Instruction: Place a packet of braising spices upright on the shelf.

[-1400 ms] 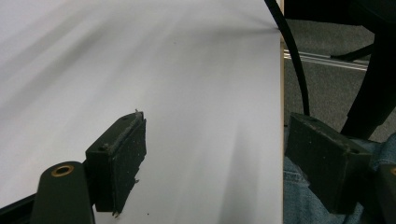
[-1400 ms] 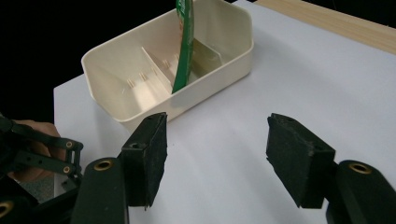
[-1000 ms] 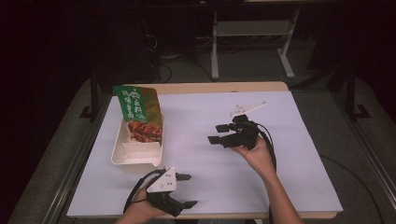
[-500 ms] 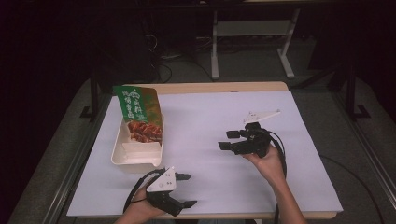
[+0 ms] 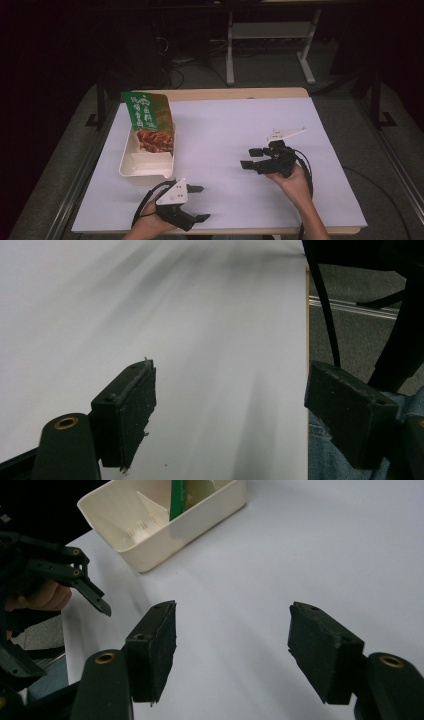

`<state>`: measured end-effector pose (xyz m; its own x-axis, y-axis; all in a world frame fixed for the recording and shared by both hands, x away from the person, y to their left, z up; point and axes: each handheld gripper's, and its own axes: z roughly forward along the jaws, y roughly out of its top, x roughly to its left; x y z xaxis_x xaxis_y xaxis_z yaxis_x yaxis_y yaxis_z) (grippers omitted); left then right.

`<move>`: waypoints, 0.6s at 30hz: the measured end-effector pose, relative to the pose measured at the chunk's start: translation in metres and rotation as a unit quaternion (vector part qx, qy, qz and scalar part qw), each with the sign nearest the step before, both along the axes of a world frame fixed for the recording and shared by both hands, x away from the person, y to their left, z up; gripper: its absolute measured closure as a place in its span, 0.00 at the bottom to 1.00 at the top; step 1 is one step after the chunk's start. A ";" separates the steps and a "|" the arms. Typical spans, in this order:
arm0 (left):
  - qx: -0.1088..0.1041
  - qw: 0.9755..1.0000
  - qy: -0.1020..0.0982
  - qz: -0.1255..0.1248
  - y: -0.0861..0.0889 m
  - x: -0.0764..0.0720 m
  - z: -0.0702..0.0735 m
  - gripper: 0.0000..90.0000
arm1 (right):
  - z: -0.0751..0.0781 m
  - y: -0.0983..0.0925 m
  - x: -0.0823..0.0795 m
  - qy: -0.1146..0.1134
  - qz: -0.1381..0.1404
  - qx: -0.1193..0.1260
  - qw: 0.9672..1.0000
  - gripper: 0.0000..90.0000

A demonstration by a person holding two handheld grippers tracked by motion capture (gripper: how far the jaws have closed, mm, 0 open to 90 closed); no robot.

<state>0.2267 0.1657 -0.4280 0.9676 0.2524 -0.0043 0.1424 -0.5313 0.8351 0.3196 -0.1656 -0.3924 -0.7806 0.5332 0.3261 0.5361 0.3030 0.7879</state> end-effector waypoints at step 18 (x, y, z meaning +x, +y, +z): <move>-0.002 1.000 0.002 0.006 0.002 0.002 0.000 0.23 | -0.018 -0.019 -0.022 0.017 -0.010 -0.005 1.000 0.38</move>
